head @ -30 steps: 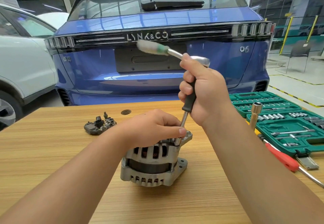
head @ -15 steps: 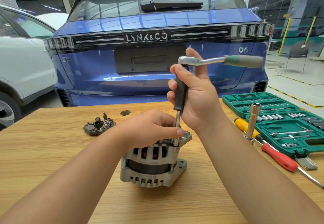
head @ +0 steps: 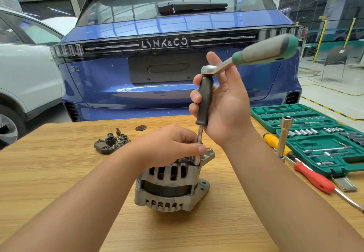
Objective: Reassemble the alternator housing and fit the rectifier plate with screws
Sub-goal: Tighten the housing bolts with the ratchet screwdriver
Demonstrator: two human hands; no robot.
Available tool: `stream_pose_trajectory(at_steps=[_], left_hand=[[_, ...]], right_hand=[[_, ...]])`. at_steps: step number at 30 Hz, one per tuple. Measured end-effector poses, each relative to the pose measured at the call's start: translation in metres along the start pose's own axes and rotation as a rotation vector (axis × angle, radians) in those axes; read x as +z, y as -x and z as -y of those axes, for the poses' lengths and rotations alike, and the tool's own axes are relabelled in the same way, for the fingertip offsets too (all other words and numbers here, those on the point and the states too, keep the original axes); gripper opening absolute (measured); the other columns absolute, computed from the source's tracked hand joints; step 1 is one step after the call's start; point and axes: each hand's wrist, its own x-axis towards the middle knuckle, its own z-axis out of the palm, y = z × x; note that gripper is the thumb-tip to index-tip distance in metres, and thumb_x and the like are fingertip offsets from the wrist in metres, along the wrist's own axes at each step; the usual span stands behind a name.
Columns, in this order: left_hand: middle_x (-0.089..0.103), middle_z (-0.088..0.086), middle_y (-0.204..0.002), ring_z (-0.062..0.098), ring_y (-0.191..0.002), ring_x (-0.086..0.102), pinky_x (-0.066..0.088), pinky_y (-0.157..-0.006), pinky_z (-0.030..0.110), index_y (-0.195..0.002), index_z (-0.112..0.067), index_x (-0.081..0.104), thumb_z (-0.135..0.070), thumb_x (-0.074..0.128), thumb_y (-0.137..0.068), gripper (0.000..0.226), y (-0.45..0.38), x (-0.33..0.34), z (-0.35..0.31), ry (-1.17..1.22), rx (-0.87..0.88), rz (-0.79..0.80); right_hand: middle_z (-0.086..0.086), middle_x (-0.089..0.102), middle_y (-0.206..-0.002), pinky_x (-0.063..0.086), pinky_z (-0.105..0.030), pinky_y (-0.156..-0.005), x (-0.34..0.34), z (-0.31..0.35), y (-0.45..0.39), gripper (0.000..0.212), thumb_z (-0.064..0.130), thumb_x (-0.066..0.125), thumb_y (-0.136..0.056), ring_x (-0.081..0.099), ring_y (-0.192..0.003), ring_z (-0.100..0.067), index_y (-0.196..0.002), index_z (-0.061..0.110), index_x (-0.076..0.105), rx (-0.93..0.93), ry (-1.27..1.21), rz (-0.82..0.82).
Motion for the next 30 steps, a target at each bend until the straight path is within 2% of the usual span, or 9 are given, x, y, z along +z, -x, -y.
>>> stream_pose_trajectory(at_steps=[7,10,12,15,17,19,22,25,30], left_hand=[[0.054,-0.022,-0.059,-0.003,-0.054,0.047,0.038,-0.061,0.027,-0.070,-0.054,0.063,-0.056,0.057,-0.097,0.028,0.000,0.001,0.000,-0.031,0.019,0.037],[0.051,-0.019,-0.059,-0.001,-0.053,0.044,0.039,-0.061,0.029,-0.075,-0.040,0.066,-0.055,0.059,-0.097,0.027,-0.001,0.000,0.004,-0.007,0.017,0.027],[0.052,-0.015,-0.063,0.004,-0.058,0.047,0.041,-0.063,0.032,-0.081,-0.030,0.065,-0.056,0.060,-0.096,0.031,0.000,-0.001,0.007,-0.003,0.018,0.021],[0.054,-0.013,-0.067,0.005,-0.062,0.050,0.044,-0.067,0.035,-0.082,-0.029,0.064,-0.057,0.059,-0.096,0.032,0.000,-0.001,0.007,-0.014,0.016,0.014],[0.055,-0.013,-0.066,0.004,-0.061,0.050,0.044,-0.067,0.035,-0.079,-0.032,0.064,-0.057,0.059,-0.096,0.030,0.000,-0.001,0.006,-0.016,0.013,0.018],[0.053,-0.015,-0.063,0.002,-0.058,0.048,0.043,-0.064,0.033,-0.075,-0.036,0.064,-0.056,0.059,-0.096,0.030,0.000,0.000,0.006,-0.010,0.013,0.019],[0.050,-0.016,-0.059,0.002,-0.055,0.045,0.040,-0.061,0.030,-0.076,-0.029,0.064,-0.053,0.060,-0.097,0.032,0.000,0.000,0.006,-0.005,0.019,0.011],[0.048,-0.017,-0.058,0.003,-0.054,0.044,0.039,-0.060,0.030,-0.076,-0.026,0.062,-0.053,0.061,-0.096,0.034,-0.001,0.000,0.008,-0.009,0.016,0.000],[0.053,-0.016,-0.062,0.002,-0.057,0.048,0.042,-0.063,0.030,-0.081,-0.028,0.065,-0.055,0.060,-0.096,0.031,-0.001,0.000,0.008,-0.009,0.008,0.002]], right_hand=[[0.007,0.049,-0.062,0.038,-0.024,-0.047,0.000,0.009,-0.001,0.015,0.026,0.069,-0.094,0.042,-0.047,-0.008,-0.089,0.014,0.062,-0.034,0.303,-0.229],[0.010,0.056,-0.069,0.040,-0.023,-0.054,-0.001,0.016,0.001,0.014,0.027,0.066,-0.091,0.048,-0.054,-0.006,-0.098,0.018,0.058,0.150,0.115,-0.048],[0.009,0.060,-0.075,0.040,-0.023,-0.057,0.002,0.013,0.002,0.021,0.025,0.065,-0.087,0.052,-0.060,-0.007,-0.106,0.022,0.059,0.163,0.000,0.042],[0.004,0.065,-0.078,0.043,-0.024,-0.056,0.008,0.002,0.003,0.027,0.013,0.057,-0.099,0.055,-0.062,-0.011,-0.119,0.031,0.058,-0.044,0.157,0.025],[0.002,0.064,-0.080,0.045,-0.026,-0.054,0.010,-0.002,0.004,0.035,0.006,0.050,-0.103,0.054,-0.061,-0.013,-0.120,0.035,0.058,-0.206,0.310,-0.002],[0.000,0.059,-0.081,0.045,-0.026,-0.052,0.008,-0.002,0.003,0.039,0.003,0.047,-0.103,0.051,-0.061,-0.013,-0.119,0.036,0.060,-0.261,0.344,0.003],[-0.003,0.056,-0.084,0.040,-0.027,-0.051,0.003,-0.001,0.003,0.040,0.007,0.041,-0.101,0.048,-0.060,-0.015,-0.122,0.033,0.062,-0.182,0.185,0.047],[-0.007,0.062,-0.085,0.037,-0.030,-0.057,-0.004,0.000,0.002,0.045,0.022,0.041,-0.088,0.049,-0.062,-0.020,-0.129,0.027,0.060,-0.103,-0.003,0.134],[-0.011,0.065,-0.090,0.036,-0.032,-0.060,-0.007,0.000,0.001,0.053,0.038,0.038,-0.086,0.050,-0.064,-0.022,-0.133,0.028,0.059,-0.045,-0.098,0.188]])
